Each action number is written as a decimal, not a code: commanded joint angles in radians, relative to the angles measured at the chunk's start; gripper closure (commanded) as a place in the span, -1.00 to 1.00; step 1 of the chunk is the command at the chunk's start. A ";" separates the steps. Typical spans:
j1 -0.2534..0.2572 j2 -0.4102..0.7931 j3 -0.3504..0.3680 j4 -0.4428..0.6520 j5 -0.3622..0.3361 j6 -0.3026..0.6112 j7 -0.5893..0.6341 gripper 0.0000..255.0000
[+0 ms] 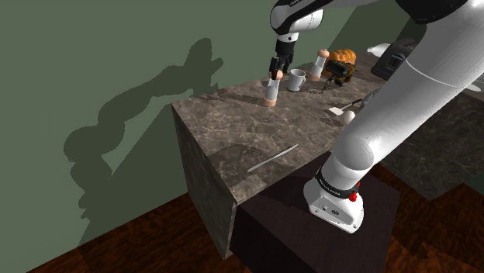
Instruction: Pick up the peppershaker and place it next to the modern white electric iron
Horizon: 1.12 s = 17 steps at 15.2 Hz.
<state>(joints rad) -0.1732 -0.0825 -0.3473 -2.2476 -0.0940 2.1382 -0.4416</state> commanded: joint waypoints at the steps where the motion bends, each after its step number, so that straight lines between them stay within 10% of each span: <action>1: 0.000 0.000 0.000 0.000 0.000 0.000 0.000 -1.00; 2: 0.000 0.000 0.000 0.000 0.000 0.000 0.000 1.00; 17: 0.001 -0.036 0.005 0.047 -0.008 -0.082 0.004 1.00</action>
<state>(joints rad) -0.1721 -0.1129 -0.3432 -2.2074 -0.1012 2.0691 -0.4373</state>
